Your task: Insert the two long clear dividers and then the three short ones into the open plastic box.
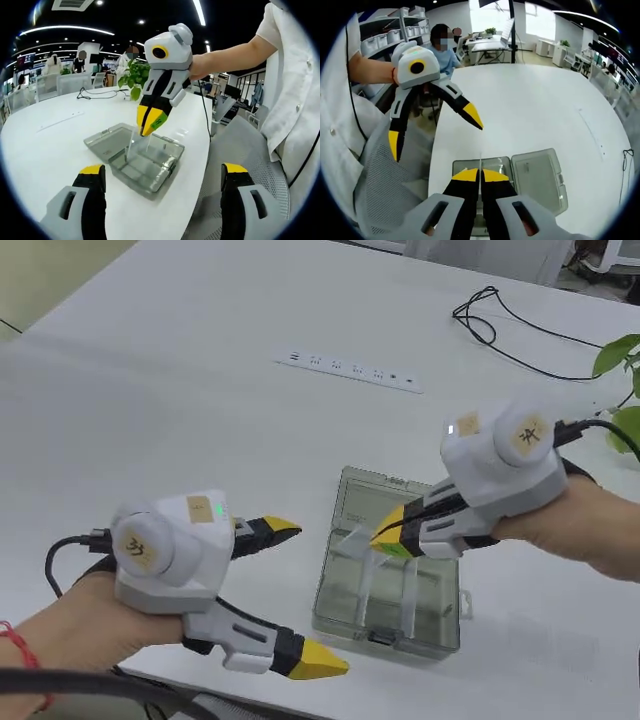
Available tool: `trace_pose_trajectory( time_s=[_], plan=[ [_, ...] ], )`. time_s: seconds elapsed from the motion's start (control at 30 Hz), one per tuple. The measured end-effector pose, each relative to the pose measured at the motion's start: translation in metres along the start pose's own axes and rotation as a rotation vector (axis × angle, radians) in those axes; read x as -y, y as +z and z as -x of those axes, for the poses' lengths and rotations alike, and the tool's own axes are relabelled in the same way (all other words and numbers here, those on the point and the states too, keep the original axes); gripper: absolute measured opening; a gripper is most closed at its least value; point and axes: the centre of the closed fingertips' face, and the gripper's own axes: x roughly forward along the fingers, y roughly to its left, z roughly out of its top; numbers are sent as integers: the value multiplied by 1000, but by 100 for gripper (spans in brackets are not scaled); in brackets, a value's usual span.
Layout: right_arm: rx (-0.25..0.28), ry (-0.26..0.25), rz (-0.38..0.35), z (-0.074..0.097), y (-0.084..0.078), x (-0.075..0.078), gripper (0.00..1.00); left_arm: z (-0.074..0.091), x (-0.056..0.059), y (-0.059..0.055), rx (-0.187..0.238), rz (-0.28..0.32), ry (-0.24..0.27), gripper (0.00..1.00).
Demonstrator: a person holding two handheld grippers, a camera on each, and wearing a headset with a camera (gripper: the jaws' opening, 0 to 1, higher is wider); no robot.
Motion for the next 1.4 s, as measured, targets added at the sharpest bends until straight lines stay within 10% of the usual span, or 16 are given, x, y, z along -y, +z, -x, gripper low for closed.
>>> trace_pose_trajectory(
  time_s=[1.4],
  plan=[
    [-64,13,93,-43,-20,2,2,-2,0,-7,0,24,10,100]
  ],
)
